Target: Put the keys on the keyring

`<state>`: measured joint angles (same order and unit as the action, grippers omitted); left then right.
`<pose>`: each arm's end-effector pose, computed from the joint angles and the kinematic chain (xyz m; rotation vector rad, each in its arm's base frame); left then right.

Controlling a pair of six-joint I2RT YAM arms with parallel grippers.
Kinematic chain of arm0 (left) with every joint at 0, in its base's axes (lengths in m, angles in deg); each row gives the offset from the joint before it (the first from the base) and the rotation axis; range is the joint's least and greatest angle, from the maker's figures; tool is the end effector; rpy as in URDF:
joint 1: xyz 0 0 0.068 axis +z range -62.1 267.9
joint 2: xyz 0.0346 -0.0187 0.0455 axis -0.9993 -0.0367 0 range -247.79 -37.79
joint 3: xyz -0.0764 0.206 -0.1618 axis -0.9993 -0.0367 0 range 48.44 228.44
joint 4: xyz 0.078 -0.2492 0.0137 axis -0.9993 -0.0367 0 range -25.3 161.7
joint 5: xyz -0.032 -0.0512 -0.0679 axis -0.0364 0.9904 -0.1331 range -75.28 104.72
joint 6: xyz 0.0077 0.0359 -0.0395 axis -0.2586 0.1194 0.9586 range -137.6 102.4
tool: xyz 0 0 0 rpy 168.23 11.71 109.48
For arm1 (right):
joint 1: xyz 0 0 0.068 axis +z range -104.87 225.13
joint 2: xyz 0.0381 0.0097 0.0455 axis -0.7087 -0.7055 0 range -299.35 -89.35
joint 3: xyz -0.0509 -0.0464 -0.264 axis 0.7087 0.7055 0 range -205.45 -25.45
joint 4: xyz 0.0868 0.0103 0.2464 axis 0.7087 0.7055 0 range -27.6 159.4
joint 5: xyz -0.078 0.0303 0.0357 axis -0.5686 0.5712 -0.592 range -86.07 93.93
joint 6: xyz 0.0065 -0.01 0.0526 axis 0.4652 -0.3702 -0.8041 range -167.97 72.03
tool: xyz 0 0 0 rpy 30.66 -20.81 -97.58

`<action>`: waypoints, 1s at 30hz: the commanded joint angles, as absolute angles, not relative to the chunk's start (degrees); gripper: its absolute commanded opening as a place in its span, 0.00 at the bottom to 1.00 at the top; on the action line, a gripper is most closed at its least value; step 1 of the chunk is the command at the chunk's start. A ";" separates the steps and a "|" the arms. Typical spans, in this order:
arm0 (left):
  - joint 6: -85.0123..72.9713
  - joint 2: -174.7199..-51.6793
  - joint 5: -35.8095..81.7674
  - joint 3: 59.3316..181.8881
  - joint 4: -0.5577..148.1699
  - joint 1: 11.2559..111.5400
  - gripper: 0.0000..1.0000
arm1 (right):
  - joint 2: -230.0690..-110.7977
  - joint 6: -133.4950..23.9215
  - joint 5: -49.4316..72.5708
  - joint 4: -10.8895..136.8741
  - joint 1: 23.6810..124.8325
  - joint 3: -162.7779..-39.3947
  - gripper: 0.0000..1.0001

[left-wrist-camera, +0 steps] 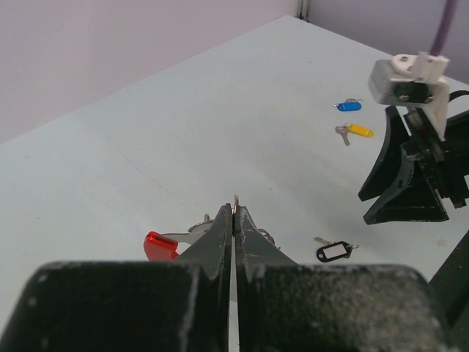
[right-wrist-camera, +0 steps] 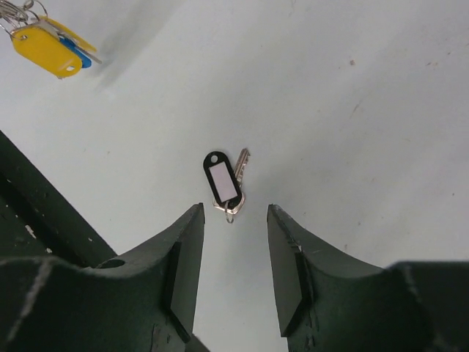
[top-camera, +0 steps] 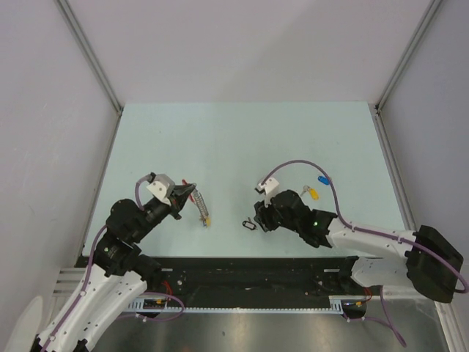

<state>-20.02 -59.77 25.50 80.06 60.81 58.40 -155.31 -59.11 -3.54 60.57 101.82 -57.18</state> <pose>0.0972 -0.0626 0.3101 0.5854 1.5066 -0.5163 0.1363 0.1989 0.2078 -0.7723 2.0413 0.5508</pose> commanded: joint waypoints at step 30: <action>-19.27 -58.36 24.56 80.70 63.44 58.72 0.00 | -188.75 -66.69 -14.88 95.44 110.34 -90.40 0.37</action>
<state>-20.02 -59.25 25.35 80.06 60.78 58.40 -187.33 -65.36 -12.39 95.19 109.58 -87.65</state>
